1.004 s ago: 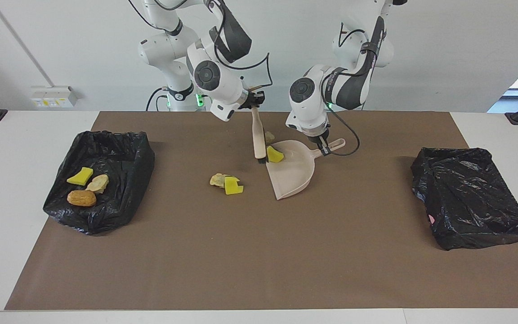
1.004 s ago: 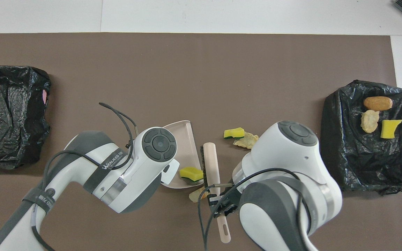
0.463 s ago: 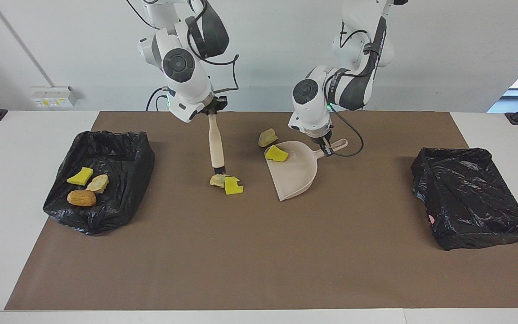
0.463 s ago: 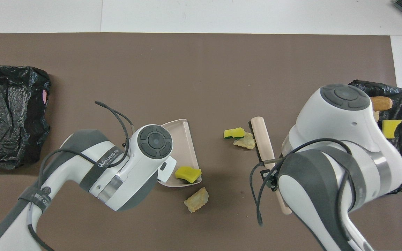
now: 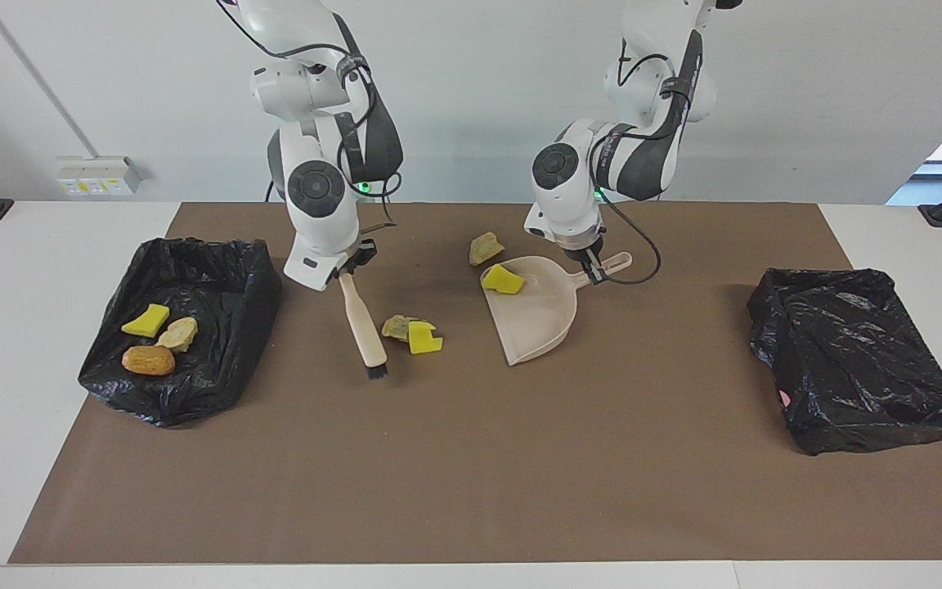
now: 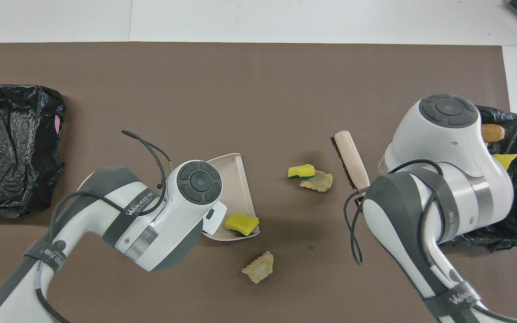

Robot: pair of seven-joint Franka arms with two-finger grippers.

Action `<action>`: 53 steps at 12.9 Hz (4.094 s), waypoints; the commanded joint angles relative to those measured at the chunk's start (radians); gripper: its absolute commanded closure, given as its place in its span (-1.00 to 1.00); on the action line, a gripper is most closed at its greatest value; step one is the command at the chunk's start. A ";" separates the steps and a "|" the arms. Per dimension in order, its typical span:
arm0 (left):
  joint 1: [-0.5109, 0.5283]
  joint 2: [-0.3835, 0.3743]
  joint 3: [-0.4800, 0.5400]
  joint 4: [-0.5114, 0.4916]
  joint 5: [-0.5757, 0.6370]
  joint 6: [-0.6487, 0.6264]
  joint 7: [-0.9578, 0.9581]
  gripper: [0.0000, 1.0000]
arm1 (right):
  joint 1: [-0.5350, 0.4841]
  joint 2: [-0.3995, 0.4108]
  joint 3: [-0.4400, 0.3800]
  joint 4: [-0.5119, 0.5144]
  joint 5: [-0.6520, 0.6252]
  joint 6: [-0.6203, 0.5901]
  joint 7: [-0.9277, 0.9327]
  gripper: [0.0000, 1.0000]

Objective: Sweep and dump trash in bin

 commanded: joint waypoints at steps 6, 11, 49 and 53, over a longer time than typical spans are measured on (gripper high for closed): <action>-0.005 -0.025 -0.001 -0.030 -0.010 0.022 -0.074 1.00 | 0.143 -0.049 0.014 -0.186 0.289 0.034 0.181 1.00; -0.002 -0.022 0.000 -0.031 -0.053 0.048 -0.077 1.00 | 0.249 -0.061 0.014 -0.177 0.591 0.054 0.253 1.00; 0.158 -0.479 -0.121 -0.562 -0.052 0.114 0.043 1.00 | 0.508 -0.132 0.014 -0.339 0.743 0.398 0.621 1.00; 0.179 -0.472 -0.119 -0.560 -0.052 0.113 0.073 1.00 | 0.513 -0.087 0.016 -0.243 0.762 0.398 0.610 1.00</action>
